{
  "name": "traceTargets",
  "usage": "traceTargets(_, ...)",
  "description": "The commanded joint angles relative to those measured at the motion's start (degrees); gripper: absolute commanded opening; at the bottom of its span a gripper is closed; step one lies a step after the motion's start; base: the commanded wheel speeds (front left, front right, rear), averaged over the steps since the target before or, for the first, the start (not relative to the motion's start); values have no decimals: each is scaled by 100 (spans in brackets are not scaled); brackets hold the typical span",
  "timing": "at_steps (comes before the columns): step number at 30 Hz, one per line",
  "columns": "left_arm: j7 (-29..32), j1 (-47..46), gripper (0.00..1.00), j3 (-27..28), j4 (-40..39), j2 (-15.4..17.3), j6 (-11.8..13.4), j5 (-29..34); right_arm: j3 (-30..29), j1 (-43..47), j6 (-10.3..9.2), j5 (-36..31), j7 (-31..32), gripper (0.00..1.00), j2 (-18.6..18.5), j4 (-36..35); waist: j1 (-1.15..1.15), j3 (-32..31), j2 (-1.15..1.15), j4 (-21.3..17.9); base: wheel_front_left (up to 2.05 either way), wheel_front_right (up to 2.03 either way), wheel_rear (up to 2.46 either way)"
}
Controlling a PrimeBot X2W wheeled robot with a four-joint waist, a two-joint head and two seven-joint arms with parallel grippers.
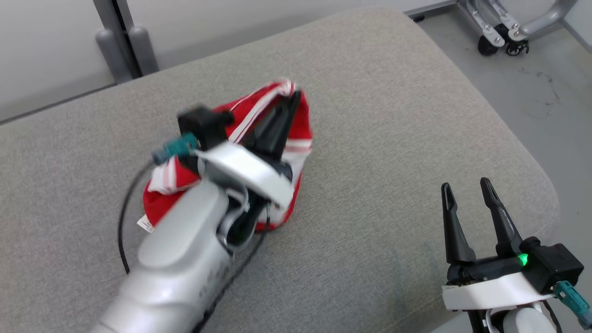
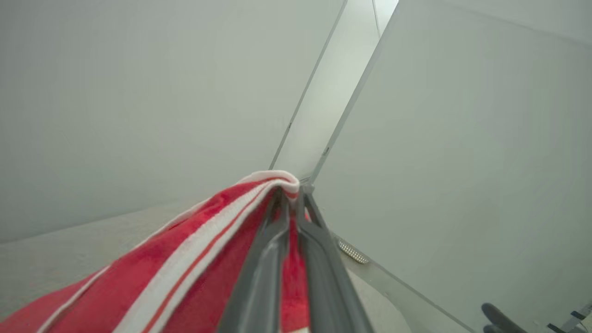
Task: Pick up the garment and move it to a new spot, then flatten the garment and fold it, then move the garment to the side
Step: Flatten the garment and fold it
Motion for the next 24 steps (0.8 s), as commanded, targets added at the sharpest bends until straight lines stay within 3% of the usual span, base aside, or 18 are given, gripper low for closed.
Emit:
traceTargets(1,105,-293,0,85,-114,4,-18,-270,3,81,-2,32,-8,100,-11,9,0,-172,0,-58,0,0,0)
traceTargets(7,755,-1398,0,233,-788,9,51,-1737,-52,236,-2,36,-8,100,-11,89,0,-560,0,-50,0,0,0)
traceTargets(14,1012,-2457,0,515,-1207,12,682,-2901,-260,404,-2,-37,-8,100,-10,110,0,-889,0,255,0,0,0)
traceTargets(20,1178,-1697,0,692,-1544,346,1079,-3205,-369,476,-2,-68,-8,100,-10,58,0,-912,0,579,0,0,0)
traceTargets(22,1216,-701,0,756,-1908,856,1285,-3278,-444,509,-2,-109,-8,100,-11,-14,0,-806,0,745,0,0,0)
traceTargets(24,1125,116,0,876,-2066,1135,1434,-3407,-531,538,-2,-139,-8,100,-10,-29,0,-704,0,861,0,0,0)
